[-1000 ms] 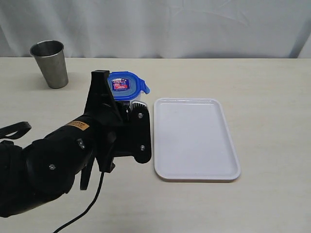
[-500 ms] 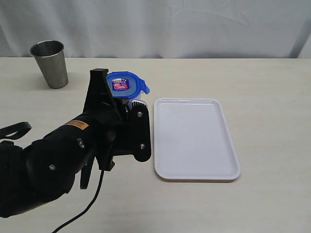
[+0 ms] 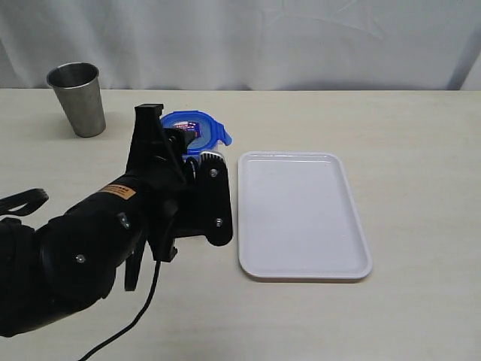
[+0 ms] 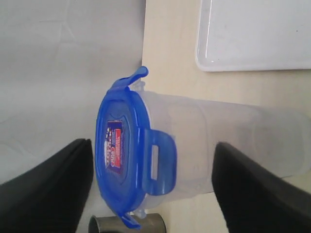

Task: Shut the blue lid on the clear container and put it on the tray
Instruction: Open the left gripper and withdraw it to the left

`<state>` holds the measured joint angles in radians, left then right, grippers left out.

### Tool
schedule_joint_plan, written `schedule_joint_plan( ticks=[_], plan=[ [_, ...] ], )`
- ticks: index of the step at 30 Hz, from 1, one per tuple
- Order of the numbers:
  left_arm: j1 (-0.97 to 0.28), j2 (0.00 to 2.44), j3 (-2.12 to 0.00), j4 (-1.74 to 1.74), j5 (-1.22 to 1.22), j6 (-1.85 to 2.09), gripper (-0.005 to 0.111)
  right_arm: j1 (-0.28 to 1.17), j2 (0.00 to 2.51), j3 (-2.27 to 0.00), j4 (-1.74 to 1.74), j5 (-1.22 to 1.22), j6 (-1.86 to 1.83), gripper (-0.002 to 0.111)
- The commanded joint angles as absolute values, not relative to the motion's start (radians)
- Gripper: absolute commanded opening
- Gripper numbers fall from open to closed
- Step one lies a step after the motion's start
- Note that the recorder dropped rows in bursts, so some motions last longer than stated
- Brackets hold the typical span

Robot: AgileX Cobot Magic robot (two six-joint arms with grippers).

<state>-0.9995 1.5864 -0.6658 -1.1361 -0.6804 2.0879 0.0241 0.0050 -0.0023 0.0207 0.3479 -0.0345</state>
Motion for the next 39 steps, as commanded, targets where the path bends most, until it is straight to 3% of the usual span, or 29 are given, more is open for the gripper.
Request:
schedule_joint_plan(
  ticks=[1,5,14,19,25,33,36,39],
  plan=[
    [-1.041,1.585,-0.66,-1.189,-0.733,2.064,0.073,0.026,0.0,0.0,0.021,0.345,-0.038,0.004],
    [-1.097,1.585,-0.66,-1.227,-0.812,2.067,0.073,0.026,0.0,0.0,0.021,0.345,-0.038,0.004],
    [-1.12,1.585,-0.66,-1.401,-0.743,2.115,0.073,0.026,0.0,0.0,0.021,0.345,-0.038,0.004],
    [-1.203,1.585,-0.66,-1.457,-0.851,2.119,0.071,0.026,0.0,0.0,0.021,0.345,-0.038,0.004],
    [-1.283,1.573,-0.66,-1.538,-1.008,2.131,0.053,0.026,0.0,0.0,0.021,0.345,-0.038,0.004],
    [-1.288,1.356,-0.66,-1.575,-0.891,2.082,0.037,0.026,0.0,0.0,0.021,0.345,-0.038,0.004],
    [-1.226,1.239,-0.66,-1.549,-0.752,2.008,0.035,0.026,0.0,0.0,0.021,0.345,-0.038,0.004],
    [-1.088,1.146,-0.66,-1.534,-0.555,1.926,0.026,0.026,0.0,0.0,0.021,0.345,-0.038,0.004]
  ],
)
